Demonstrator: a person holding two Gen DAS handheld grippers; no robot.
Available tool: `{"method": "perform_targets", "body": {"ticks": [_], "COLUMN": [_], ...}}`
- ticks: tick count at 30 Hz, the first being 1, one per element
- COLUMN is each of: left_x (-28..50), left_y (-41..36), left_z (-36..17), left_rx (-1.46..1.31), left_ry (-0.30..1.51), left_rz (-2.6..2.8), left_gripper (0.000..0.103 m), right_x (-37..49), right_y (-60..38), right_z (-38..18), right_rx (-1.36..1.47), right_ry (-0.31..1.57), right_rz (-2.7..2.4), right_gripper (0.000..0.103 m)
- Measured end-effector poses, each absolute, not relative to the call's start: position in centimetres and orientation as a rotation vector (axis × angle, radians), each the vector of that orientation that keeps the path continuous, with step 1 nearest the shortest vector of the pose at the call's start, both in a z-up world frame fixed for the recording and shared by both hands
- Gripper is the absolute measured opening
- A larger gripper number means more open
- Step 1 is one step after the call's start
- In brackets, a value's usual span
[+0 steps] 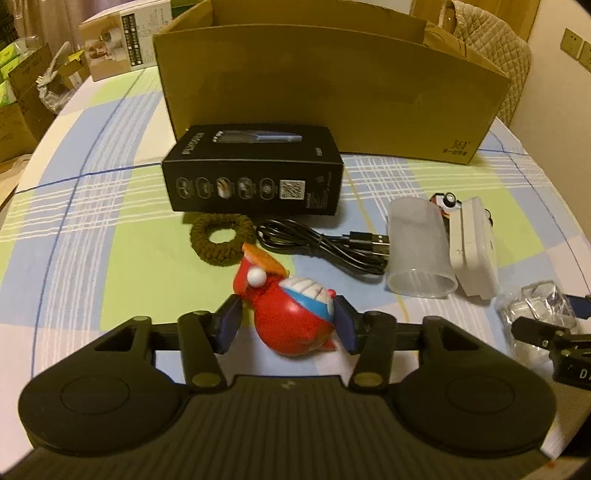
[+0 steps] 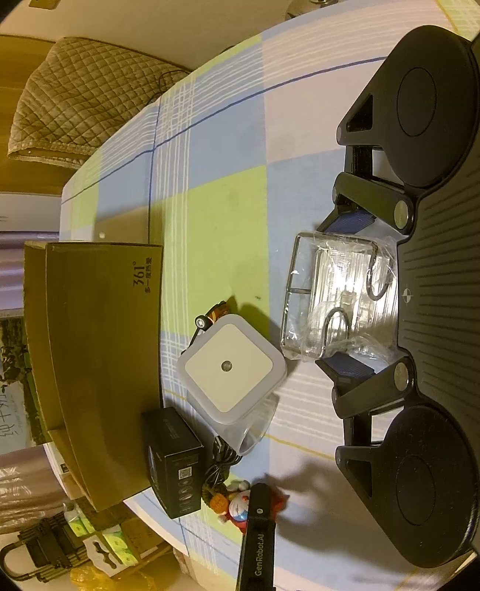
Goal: Organize objects
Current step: 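Grasp the red cartoon figurine with the left gripper while the right holds the holder, then carry the figurine and clear holder over the cardboard box with both grippers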
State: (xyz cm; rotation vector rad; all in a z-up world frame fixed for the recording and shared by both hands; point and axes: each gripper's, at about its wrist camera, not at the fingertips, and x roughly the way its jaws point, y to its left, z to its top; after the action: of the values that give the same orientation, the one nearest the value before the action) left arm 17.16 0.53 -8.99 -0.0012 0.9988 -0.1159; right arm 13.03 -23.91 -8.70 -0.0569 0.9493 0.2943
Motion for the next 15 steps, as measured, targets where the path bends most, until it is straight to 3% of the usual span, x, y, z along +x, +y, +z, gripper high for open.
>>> {"method": "perform_targets", "body": {"ticks": [15], "left_x": [13.1], "left_y": [1.4], "left_z": [-6.7], "left_rx": [-0.048], "left_ry": [0.982], "left_rz": [-0.16], "left_gripper": [0.039], "right_x": [11.7], "right_y": [-23.9], "right_z": [-7.6], "right_rx": [-0.052], "right_ry": [0.932], "right_rz": [0.316], "right_gripper": [0.062]}}
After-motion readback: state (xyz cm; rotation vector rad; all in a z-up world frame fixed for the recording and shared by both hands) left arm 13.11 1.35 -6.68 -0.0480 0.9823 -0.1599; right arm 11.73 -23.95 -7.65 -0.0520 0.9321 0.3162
